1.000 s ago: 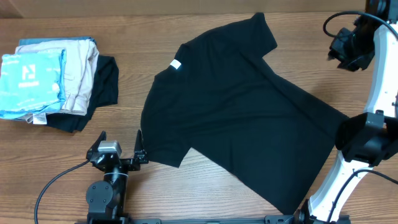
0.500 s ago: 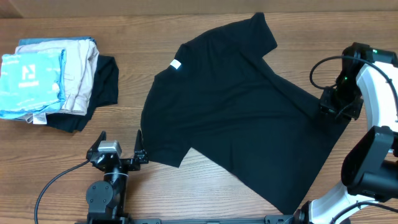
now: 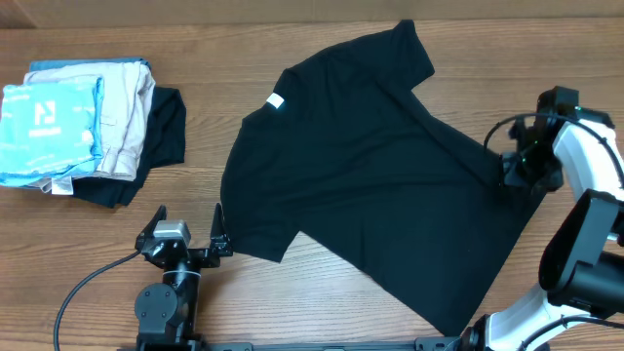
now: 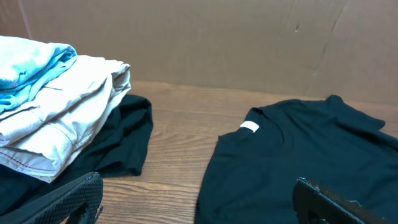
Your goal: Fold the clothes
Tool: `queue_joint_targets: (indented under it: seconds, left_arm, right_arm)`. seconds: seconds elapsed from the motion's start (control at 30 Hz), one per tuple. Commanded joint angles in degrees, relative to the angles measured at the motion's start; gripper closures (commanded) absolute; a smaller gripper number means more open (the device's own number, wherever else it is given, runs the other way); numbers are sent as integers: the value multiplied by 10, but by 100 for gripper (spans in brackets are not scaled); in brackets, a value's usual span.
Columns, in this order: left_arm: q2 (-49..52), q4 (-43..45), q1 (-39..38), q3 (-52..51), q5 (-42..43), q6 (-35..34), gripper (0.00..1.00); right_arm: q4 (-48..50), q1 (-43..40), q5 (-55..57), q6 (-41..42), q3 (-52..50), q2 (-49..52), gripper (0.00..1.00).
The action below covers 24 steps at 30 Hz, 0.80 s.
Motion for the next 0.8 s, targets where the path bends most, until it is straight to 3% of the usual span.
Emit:
queue_joint_targets:
  seconds: [0.0, 0.1, 0.53, 0.57, 0.6, 0.77]
  left_arm:
    - [-4, 1, 4, -2, 5, 10, 0]
    - [-4, 1, 4, -2, 5, 10, 0]
    - [-4, 1, 4, -2, 5, 10, 0]
    - [-4, 1, 4, -2, 5, 10, 0]
    - [-4, 1, 4, -2, 5, 10, 0]
    - [-4, 1, 4, -2, 5, 10, 0]
  right_arm:
    - [25, -1, -12, -52, -40, -3, 55]
    - [60, -1, -11, -66, -64, -3, 46]
    - [113, -2, 5, -96, -64, -3, 55]
    - [108, -2, -3, -96, -64, -3, 55]
    - [104, -2, -25, -96, -65, -3, 48]
    - [123, -2, -27, -111, -103, -3, 46]
